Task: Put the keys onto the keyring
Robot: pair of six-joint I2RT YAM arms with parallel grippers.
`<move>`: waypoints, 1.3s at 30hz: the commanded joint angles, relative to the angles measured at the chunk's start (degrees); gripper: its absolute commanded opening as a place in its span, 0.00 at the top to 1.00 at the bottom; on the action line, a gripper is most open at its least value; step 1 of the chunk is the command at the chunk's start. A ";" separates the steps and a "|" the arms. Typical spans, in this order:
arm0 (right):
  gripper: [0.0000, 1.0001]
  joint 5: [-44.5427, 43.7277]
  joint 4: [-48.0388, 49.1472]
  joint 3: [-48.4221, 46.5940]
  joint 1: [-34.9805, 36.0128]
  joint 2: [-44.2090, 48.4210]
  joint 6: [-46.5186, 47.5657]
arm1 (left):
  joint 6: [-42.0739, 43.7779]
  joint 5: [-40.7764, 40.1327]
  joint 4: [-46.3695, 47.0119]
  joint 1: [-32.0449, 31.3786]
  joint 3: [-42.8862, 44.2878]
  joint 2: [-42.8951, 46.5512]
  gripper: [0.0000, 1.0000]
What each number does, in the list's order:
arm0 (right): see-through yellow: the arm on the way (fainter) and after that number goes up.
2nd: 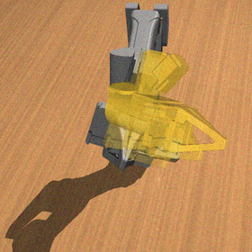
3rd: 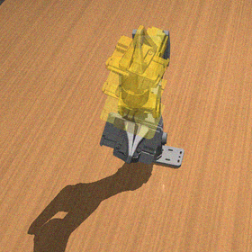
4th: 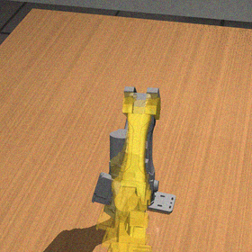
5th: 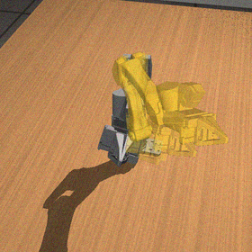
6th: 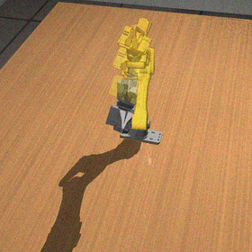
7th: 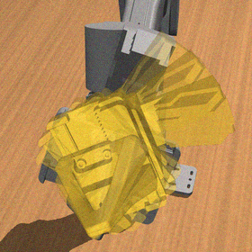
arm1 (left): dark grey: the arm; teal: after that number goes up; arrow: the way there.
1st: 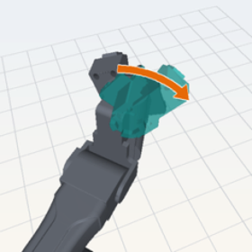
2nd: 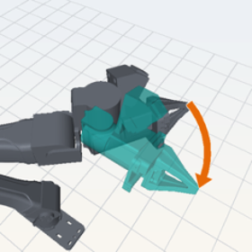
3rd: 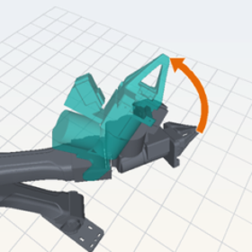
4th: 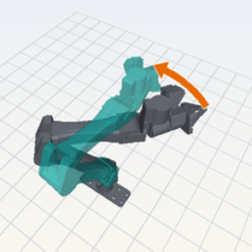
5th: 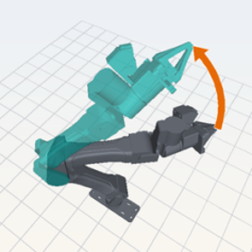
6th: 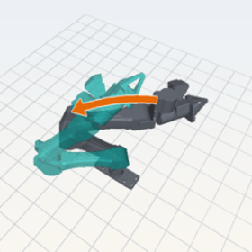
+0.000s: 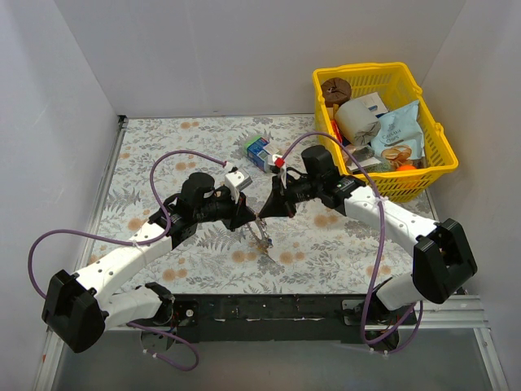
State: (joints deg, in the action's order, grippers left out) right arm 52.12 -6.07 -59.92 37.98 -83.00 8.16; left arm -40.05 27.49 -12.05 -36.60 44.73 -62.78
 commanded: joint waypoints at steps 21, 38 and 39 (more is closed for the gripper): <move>0.99 -2.19 0.27 -4.15 1.75 -1.64 0.54 | 0.06 0.99 1.42 -0.58 2.47 1.52 1.00; 0.99 -6.68 0.88 -3.54 1.75 -1.64 -0.25 | 0.15 1.17 1.24 -0.75 2.03 2.58 1.00; 0.99 -6.50 1.31 -3.36 1.75 -1.11 -0.43 | 0.15 1.25 1.24 -0.84 2.03 2.58 1.00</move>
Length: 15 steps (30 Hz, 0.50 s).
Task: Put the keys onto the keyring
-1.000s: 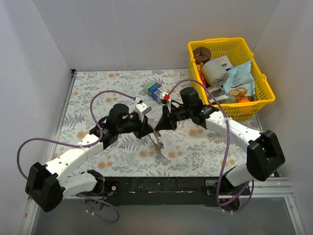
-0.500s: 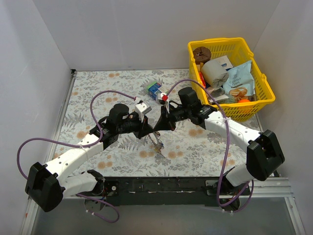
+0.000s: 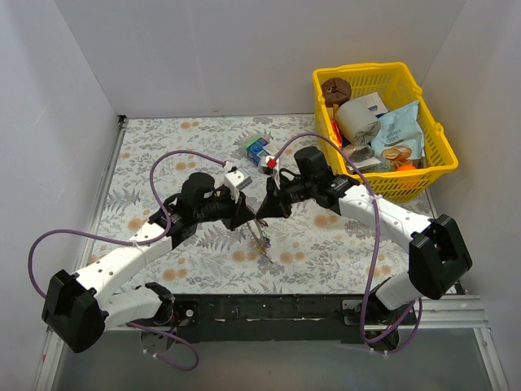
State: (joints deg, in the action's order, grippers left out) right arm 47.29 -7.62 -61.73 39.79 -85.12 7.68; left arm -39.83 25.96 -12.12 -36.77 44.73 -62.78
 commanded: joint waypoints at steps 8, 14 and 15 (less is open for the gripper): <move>0.99 -2.55 5.33 -0.76 -0.06 2.86 -0.82 | 0.11 3.22 1.13 -0.75 2.03 2.40 1.00; 0.99 -4.92 6.04 -0.14 -0.15 3.30 -1.44 | 0.20 3.22 0.96 -0.84 2.12 2.58 1.00; 0.99 -5.62 5.86 -0.14 -0.06 3.12 -1.44 | 0.20 3.31 1.04 -0.93 2.12 2.58 1.00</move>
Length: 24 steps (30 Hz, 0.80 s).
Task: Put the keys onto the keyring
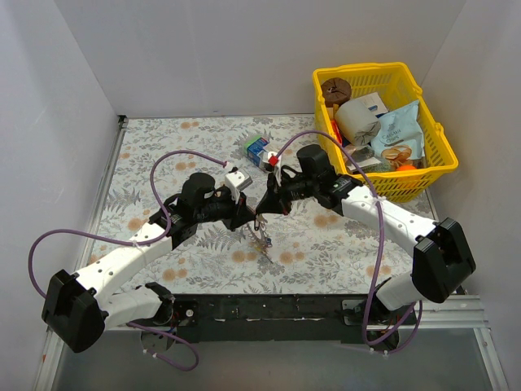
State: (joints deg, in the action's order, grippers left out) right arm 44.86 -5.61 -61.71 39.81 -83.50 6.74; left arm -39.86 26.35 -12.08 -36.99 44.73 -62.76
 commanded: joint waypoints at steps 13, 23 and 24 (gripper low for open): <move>0.99 -4.43 2.88 0.98 -0.17 1.06 0.02 | 0.04 1.34 1.00 -0.80 1.59 4.14 1.00; 0.99 -4.70 3.23 1.68 -0.44 0.10 -0.24 | -0.31 1.42 0.91 -0.80 1.32 4.58 1.00; 0.99 -4.70 3.41 1.68 -0.44 -0.08 -0.33 | -0.22 1.25 1.00 -0.80 1.32 4.84 1.00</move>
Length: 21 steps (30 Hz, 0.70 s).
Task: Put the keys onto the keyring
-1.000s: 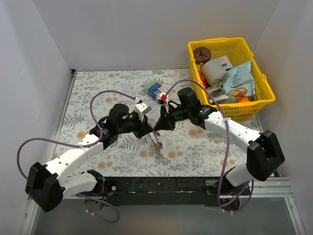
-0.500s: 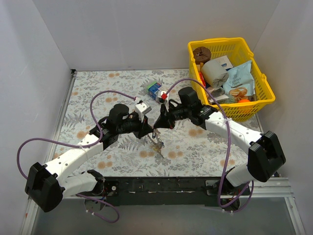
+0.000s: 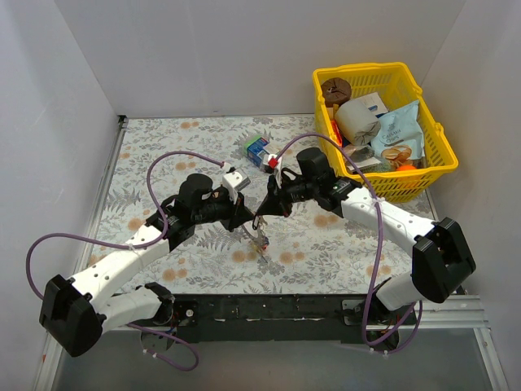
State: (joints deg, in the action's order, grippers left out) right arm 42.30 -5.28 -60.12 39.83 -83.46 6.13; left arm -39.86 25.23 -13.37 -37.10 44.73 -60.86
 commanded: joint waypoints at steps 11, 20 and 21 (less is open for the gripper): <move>0.99 2.34 4.48 1.23 -0.90 -0.65 1.25 | -0.22 1.48 3.08 -0.78 0.80 4.61 1.00; 0.99 9.73 5.37 1.50 -2.22 -1.00 4.33 | 0.30 4.11 2.20 -0.69 1.85 5.14 1.00; 0.99 10.25 5.37 1.49 -2.22 -1.00 4.42 | 0.31 4.47 2.20 -0.69 1.94 5.31 1.00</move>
State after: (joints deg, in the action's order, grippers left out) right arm 50.17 -1.39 -58.70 38.13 -83.79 7.99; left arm -39.83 25.74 -13.52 -37.39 44.62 -58.96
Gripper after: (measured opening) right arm 0.023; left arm 0.019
